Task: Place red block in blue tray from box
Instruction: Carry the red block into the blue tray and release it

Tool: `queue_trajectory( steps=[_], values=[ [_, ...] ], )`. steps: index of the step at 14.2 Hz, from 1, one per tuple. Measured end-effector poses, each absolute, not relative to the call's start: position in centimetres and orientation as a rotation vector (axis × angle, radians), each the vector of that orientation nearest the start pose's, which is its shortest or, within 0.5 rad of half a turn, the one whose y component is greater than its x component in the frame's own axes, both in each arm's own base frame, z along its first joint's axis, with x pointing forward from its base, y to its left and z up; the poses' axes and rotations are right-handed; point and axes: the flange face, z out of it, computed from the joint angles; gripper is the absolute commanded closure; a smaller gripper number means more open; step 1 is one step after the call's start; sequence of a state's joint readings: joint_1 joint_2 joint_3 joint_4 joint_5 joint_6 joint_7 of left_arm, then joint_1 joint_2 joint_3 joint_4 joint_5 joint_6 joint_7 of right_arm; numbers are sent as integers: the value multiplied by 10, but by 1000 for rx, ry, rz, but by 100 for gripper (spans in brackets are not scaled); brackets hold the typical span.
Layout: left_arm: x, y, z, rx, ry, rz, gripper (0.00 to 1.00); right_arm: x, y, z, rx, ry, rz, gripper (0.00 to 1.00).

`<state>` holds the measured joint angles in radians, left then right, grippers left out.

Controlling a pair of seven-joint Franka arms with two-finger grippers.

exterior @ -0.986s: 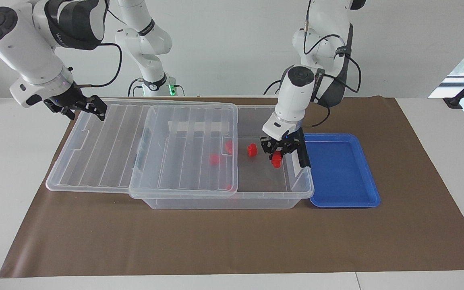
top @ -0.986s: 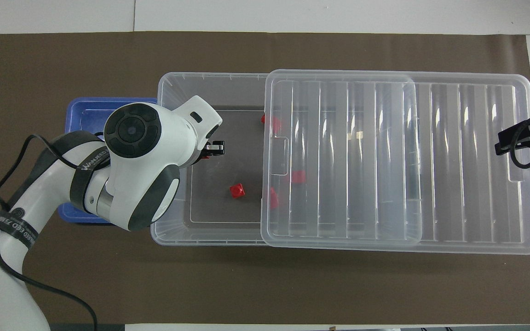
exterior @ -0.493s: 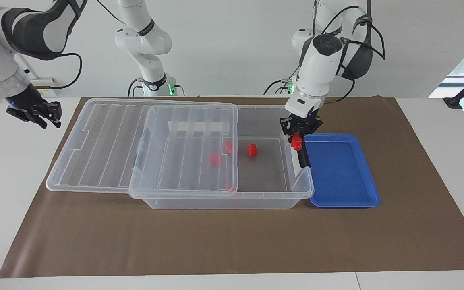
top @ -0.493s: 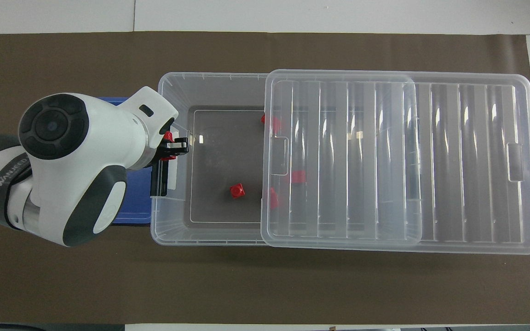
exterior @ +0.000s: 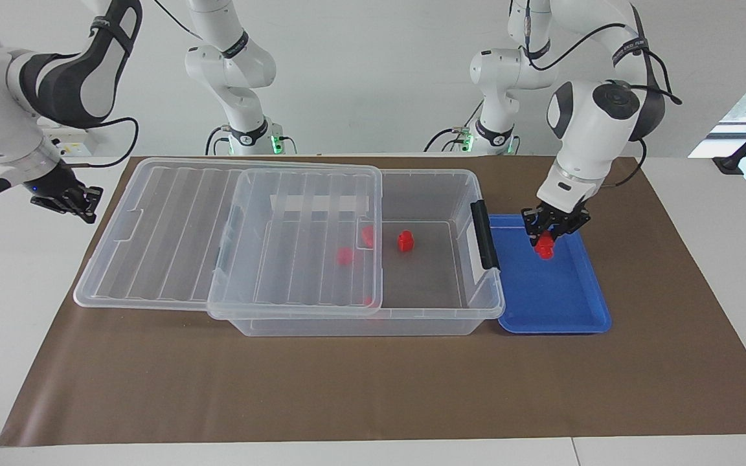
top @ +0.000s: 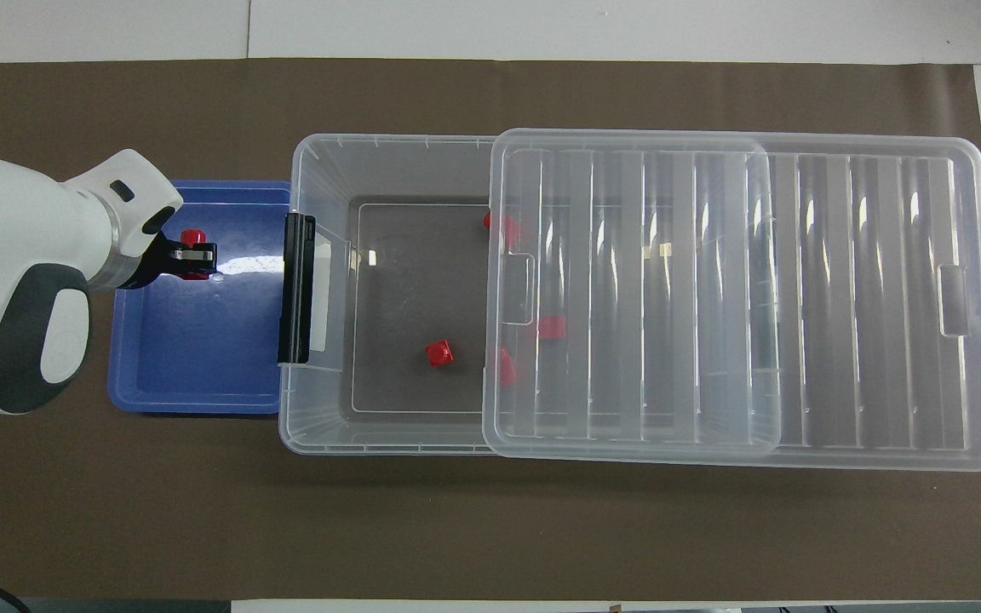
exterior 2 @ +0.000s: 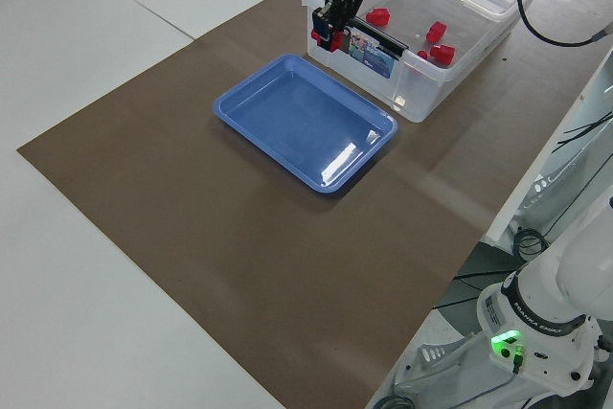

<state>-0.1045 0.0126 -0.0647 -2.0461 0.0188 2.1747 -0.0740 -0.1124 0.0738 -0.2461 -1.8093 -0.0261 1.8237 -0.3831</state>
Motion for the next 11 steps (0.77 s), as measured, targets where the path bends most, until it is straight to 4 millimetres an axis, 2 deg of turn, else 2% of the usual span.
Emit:
queue_trajectory(
  steps=[3,5,8,11],
  values=[
    [553,-60,394,-3119,234,-221,100,541,-204,484,-3165,-46,88,100],
    [555,-50,367,-3116,247,-246,100,541,-203,482,-3164,-48,91,100],
    [559,-50,340,-3119,253,-248,100,543,-199,479,-3167,-61,78,100],
    [562,-51,324,-3122,258,-249,100,547,-186,477,-3165,-75,78,100]
  ],
)
